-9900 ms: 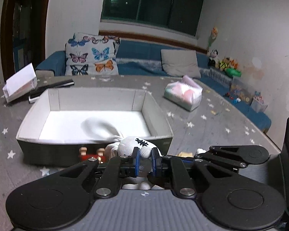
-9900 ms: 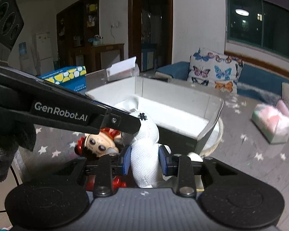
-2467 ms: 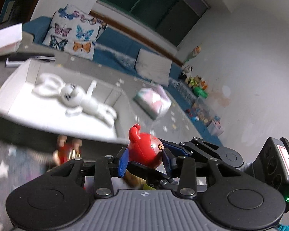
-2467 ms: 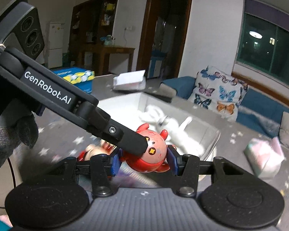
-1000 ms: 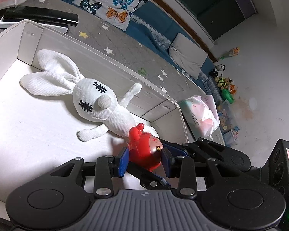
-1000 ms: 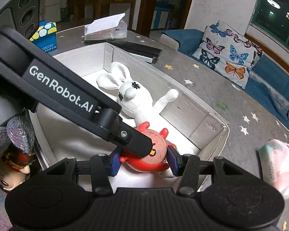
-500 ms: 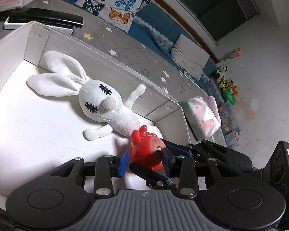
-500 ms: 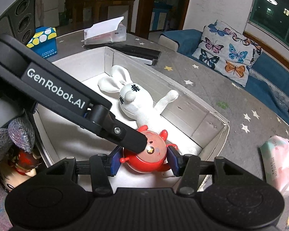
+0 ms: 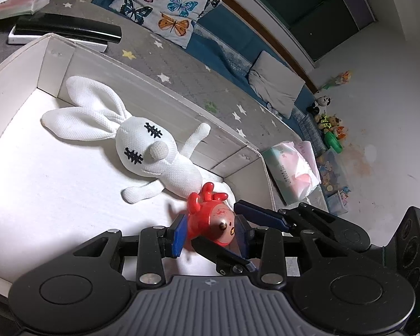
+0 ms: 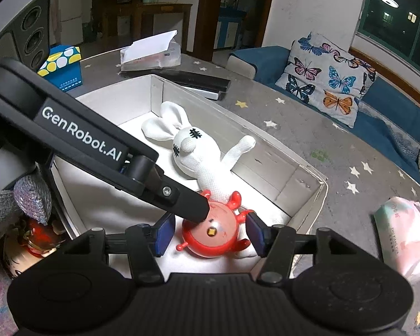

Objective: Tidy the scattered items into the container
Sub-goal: 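Lift the red bird toy with the left gripper and carry it into the box, then release the red bird toy beside the bunny with the left gripper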

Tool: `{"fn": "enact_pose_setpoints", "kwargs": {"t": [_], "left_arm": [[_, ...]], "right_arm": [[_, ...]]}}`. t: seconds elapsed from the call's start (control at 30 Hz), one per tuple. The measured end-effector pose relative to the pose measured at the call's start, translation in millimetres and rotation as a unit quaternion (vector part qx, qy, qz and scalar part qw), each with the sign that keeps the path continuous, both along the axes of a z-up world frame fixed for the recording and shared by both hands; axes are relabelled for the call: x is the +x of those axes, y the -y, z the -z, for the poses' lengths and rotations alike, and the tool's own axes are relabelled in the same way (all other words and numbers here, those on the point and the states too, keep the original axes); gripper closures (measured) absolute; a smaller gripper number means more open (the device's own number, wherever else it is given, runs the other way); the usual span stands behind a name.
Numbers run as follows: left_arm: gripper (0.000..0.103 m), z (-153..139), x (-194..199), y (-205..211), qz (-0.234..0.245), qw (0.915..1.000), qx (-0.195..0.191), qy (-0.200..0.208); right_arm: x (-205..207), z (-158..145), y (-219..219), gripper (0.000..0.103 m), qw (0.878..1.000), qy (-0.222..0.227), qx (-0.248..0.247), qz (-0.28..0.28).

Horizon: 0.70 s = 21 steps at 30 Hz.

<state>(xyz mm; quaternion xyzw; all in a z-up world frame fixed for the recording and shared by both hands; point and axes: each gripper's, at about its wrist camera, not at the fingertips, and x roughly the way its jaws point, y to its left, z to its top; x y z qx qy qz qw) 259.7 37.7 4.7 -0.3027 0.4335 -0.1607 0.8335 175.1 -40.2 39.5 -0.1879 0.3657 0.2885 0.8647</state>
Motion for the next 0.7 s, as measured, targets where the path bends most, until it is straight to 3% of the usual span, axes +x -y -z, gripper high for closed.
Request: {"fn": "enact_pose_setpoints", "kwargs": {"t": [0.17,0.7], "left_arm": [[0.064,-5.5,-5.8,-2.1,-0.004,1.0,0.001,0.008],[0.064,-33.4,-40.8,1.2,0.0,0.9976,0.033,0.061]], "right_arm": [[-7.0,-3.8,1.5,0.044,1.0,0.006,0.01,0.003],[-44.4,-24.3,5.0,0.02,0.998,0.047,0.045,0.014]]}}
